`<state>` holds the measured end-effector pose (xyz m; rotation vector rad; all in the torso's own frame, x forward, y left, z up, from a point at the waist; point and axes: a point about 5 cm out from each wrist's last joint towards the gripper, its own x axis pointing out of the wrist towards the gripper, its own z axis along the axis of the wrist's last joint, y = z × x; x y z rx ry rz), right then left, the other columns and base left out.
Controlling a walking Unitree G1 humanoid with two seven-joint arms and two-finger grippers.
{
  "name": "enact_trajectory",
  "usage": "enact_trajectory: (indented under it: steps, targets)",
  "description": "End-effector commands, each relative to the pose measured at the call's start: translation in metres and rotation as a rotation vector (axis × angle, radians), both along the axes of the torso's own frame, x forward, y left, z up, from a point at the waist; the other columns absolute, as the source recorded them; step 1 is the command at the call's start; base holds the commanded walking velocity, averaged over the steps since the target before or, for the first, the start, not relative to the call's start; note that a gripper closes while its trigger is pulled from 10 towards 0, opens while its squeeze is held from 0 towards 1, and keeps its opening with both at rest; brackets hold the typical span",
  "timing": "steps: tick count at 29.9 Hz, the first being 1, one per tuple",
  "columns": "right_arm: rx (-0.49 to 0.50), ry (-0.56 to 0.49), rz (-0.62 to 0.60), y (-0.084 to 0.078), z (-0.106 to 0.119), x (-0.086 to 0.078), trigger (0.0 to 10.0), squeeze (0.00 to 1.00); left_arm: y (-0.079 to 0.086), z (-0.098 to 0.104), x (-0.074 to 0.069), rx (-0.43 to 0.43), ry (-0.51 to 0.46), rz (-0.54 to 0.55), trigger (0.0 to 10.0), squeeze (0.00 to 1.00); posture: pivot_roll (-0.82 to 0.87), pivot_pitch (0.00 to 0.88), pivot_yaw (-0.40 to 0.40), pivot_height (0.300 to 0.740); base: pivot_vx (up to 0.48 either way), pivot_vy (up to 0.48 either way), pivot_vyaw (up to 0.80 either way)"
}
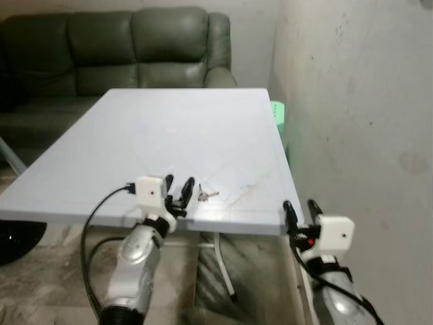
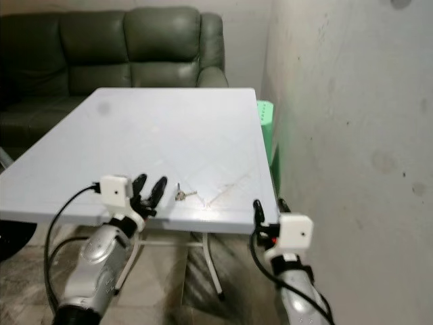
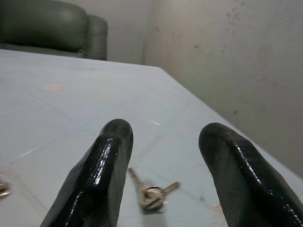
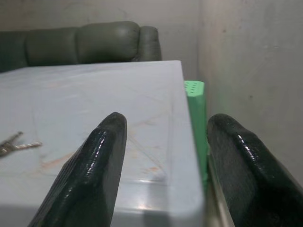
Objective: Hang keys on a hook
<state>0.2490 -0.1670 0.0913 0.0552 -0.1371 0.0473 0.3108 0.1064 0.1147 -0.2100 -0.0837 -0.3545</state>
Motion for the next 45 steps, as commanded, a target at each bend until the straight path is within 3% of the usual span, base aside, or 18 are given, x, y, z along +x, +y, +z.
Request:
enact_trajectory:
  steps: [1, 14, 15, 40, 45]
  targets:
    - [0.008, -0.031, 0.020, 0.0041, 0.0060, 0.0005, 10.0, 1.00, 0.0072, 0.0014, 0.0026, 0.013, -0.001, 0.023, 10.0, 0.00, -0.08, 0.000, 0.006, 0.740, 0.000, 0.000, 0.00]
    - [-0.008, -0.012, 0.032, 0.0035, 0.0043, -0.0003, 10.0, 1.00, 0.0050, -0.0007, 0.0014, -0.008, 0.010, 0.015, 10.0, 0.00, -0.08, 0.000, 0.003, 0.740, 0.000, 0.000, 0.00]
    - [-0.013, -0.009, 0.032, 0.0036, 0.0038, -0.0001, 10.0, 0.00, 0.0050, -0.0009, 0.0014, -0.010, 0.012, 0.015, 10.0, 0.00, -0.08, 0.000, 0.003, 0.740, 0.000, 0.000, 0.00]
    - [-0.025, 0.009, 0.062, 0.0091, 0.0007, -0.0011, 10.0, 0.00, 0.0066, -0.0026, 0.0021, -0.011, 0.033, 0.037, 10.0, 0.00, -0.07, 0.000, -0.001, 0.740, 0.000, 0.456, 0.00]
    - [-0.025, 0.012, 0.066, 0.0099, 0.0001, -0.0013, 10.0, 0.00, 0.0070, -0.0028, 0.0023, -0.003, 0.033, 0.049, 10.0, 0.00, -0.07, 0.000, -0.001, 0.740, 0.000, 0.000, 0.00]
